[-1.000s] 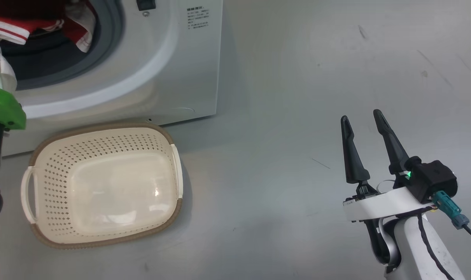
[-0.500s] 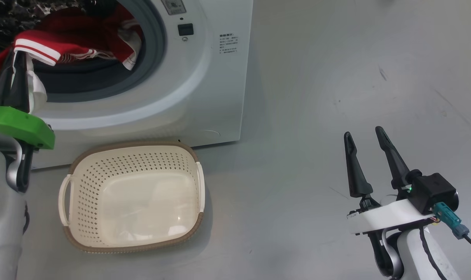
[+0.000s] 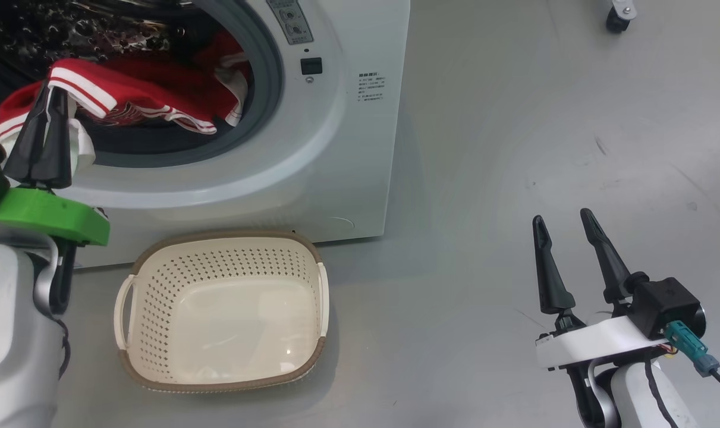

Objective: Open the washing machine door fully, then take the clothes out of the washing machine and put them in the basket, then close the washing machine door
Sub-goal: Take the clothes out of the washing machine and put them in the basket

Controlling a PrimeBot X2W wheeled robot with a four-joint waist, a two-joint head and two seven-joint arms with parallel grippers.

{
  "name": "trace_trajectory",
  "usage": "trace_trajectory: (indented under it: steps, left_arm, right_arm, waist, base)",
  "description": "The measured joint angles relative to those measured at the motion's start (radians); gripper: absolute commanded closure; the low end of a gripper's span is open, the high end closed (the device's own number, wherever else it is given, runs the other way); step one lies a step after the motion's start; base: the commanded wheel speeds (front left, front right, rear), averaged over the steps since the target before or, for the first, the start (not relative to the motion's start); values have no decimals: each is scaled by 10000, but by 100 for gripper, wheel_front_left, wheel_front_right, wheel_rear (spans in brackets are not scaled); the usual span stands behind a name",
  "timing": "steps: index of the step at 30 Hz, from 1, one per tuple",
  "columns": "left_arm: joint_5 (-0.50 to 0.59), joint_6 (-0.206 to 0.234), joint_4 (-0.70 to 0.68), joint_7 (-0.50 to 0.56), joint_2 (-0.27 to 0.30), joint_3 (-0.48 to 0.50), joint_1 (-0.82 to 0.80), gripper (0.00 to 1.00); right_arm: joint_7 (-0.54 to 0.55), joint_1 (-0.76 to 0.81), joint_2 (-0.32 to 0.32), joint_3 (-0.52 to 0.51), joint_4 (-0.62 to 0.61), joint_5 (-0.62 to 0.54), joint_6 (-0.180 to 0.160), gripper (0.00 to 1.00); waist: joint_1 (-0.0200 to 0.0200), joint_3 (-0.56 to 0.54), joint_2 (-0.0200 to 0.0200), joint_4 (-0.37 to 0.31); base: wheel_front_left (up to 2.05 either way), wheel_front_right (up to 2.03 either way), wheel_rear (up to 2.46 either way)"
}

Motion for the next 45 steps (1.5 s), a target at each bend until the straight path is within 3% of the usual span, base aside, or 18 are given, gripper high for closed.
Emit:
trace_trajectory:
  steps: [28,45]
  left_arm:
    - [395,2,-4763,-69,-736,1453,1302,100]
    - [541,2,-4161,-65,-894,1032,2799,100]
  right_arm:
    - [0,32,10,138,-63,-100,219,0]
    - [0,55,21,263,-65,-173,305,0]
  waist:
    - [0,-243,0,354]
    - [0,-96,0,341]
  base:
    - [0,0,0]
    - [0,0,0]
